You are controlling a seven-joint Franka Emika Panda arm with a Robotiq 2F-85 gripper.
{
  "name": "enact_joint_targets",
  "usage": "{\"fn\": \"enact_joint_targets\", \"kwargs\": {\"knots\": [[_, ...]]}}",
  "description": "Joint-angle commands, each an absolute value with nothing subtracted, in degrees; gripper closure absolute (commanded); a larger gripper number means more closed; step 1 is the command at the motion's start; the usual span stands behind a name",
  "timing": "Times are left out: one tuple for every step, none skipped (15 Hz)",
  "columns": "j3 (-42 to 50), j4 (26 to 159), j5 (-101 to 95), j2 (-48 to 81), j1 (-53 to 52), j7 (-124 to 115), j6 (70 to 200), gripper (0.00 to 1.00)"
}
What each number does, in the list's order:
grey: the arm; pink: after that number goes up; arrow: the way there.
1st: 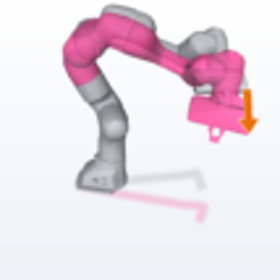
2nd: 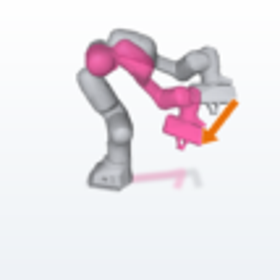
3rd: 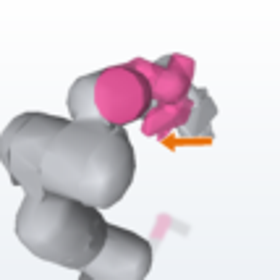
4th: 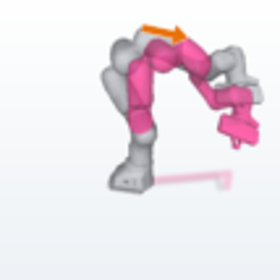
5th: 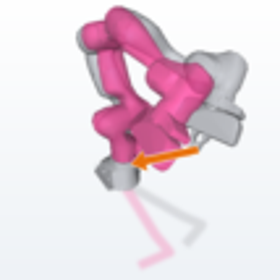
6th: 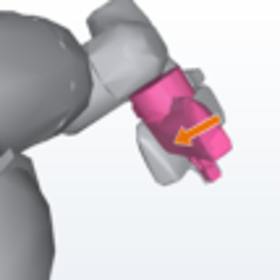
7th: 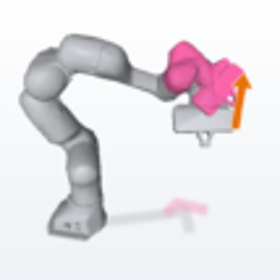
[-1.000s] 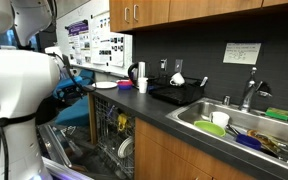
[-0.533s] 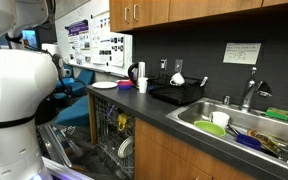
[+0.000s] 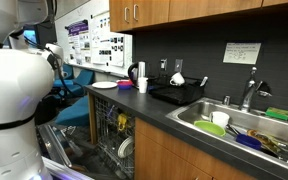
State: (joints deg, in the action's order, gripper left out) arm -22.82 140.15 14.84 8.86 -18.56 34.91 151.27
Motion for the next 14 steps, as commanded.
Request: {"fn": "enact_joint_targets", "kwargs": {"knots": [[-24.2, 137.8, 14.6, 9.6, -16.6, 39.3, 146.5, 0.0], [-24.1, 137.3, 14.3, 10.1, -16.6, 40.4, 145.6, 0.0], [-24.0, 136.8, 13.8, 10.4, -16.7, 41.5, 144.5, 0.0], [-24.0, 136.4, 13.5, 10.8, -16.8, 42.6, 143.6, 0.0], [-24.0, 136.0, 13.1, 11.0, -16.9, 43.6, 142.7, 0.0], [-23.9, 135.6, 12.2, 11.3, -17.1, 44.2, 141.8, 0.0], [-23.8, 135.2, 11.2, 11.4, -17.2, 44.8, 141.1, 0.0], [-23.7, 135.0, 9.9, 11.4, -17.4, 44.8, 140.4, 0.0], [-23.5, 134.7, 8.6, 11.4, -17.5, 44.9, 140.0, 0.0], [-23.4, 134.6, 7.1, 11.2, -17.7, 44.4, 140.1, 0.0], [-23.1, 134.4, 5.4, 10.8, -17.8, 43.7, 140.7, 0.0], [-23.0, 134.2, 4.1, 10.3, -17.9, 43.1, 141.6, 0.0], [-23.7, 134.8, 6.0, 11.3, -17.5, 43.3, 141.6, 0.0], [-23.6, 134.5, 5.8, 11.3, -17.6, 43.3, 141.6, 0.0]]}}
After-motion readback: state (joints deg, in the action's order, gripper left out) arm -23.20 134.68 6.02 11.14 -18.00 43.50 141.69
